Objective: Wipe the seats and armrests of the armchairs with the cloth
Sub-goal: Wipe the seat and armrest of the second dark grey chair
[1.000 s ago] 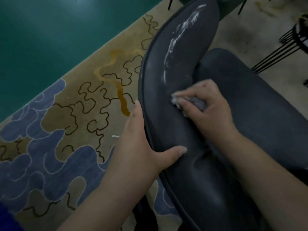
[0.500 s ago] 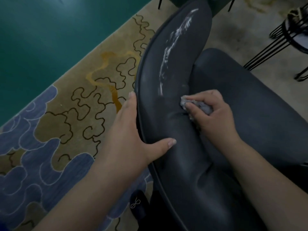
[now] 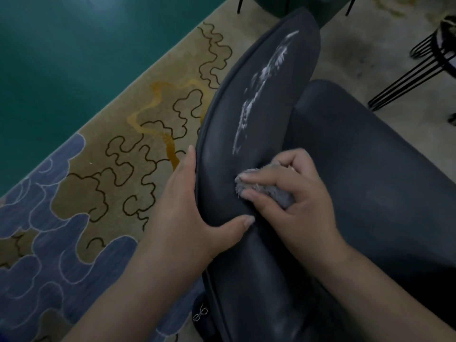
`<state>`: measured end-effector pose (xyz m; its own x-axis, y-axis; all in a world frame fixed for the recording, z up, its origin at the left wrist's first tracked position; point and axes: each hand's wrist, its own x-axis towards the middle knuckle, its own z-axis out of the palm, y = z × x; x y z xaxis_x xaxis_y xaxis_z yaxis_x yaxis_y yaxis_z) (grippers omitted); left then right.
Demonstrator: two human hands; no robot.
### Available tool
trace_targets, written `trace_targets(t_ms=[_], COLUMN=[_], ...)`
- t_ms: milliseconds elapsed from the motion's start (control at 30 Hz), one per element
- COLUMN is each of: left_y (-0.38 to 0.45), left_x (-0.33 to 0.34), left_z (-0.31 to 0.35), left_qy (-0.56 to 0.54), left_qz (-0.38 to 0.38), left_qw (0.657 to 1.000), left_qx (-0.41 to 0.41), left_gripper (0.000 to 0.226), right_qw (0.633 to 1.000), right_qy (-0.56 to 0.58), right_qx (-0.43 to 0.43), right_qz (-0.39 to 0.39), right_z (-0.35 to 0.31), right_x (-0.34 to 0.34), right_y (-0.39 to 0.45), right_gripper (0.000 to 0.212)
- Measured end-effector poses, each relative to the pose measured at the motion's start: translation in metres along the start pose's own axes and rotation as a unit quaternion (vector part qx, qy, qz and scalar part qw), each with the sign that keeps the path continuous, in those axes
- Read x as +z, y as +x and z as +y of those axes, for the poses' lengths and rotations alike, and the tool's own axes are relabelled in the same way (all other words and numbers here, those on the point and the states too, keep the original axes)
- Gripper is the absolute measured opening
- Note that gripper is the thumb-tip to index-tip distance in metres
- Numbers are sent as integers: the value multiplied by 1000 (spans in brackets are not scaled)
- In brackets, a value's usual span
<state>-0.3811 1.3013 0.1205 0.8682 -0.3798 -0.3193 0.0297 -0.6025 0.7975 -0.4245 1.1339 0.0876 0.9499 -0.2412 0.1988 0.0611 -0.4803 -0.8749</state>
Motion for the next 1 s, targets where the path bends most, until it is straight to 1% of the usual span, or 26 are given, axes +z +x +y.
trace_targets(t_ms=[100, 167, 267, 333, 400, 467, 533, 600, 700, 800, 867, 933, 1000], left_y=[6, 13, 22, 24, 24, 23, 26, 31, 40, 53, 61, 70, 81], left_x=[1, 1, -2, -3, -4, -6, -9, -10, -11, -13, -14, -16, -17], left_z=[0, 2, 6, 6, 5, 6, 7, 9, 13, 16, 17, 20, 22], left_qy=[18, 27, 55, 57, 54, 56, 56, 63, 74, 80, 78, 74, 77], left_qz=[18, 22, 20, 14, 7, -2, -11, -17, -19, -18, -28, -35, -37], left_qw=[1000, 999, 998, 998, 999, 998, 998, 998, 997, 997, 997, 997, 996], left_qx=[-5, -8, 0, 6, 5, -2, -3, -9, -4, 4, 8, 13, 21], left_gripper=[126, 126, 125, 124, 126, 129, 131, 132, 130, 128, 127, 125, 124], right_qw=[999, 999, 1000, 999, 998, 997, 997, 997, 998, 999, 998, 996, 994], right_qy=[-47, -47, -19, 16, 0, -42, -67, -70, -46, -26, -39, -59, -55], right_qx=[-6, 8, -10, -27, -51, -58, -29, 5, 6, -9, -9, 14, 44], right_qz=[-11, -2, 20, 8, -22, -23, 15, 33, 51, 47, 45, 63, 81], right_z=[4, 8, 7, 0, -1, 2, 8, 13, 16, 10, 15, 21, 25], right_x=[1, 1, 2, 3, 6, 9, 9, 6, 5, 8, 5, 1, -1], right_y=[47, 66, 42, 24, 32, 64, 106, 128, 98, 65, 83, 119, 143], right_gripper=[18, 17, 17, 19, 20, 18, 15, 15, 16, 17, 17, 16, 14])
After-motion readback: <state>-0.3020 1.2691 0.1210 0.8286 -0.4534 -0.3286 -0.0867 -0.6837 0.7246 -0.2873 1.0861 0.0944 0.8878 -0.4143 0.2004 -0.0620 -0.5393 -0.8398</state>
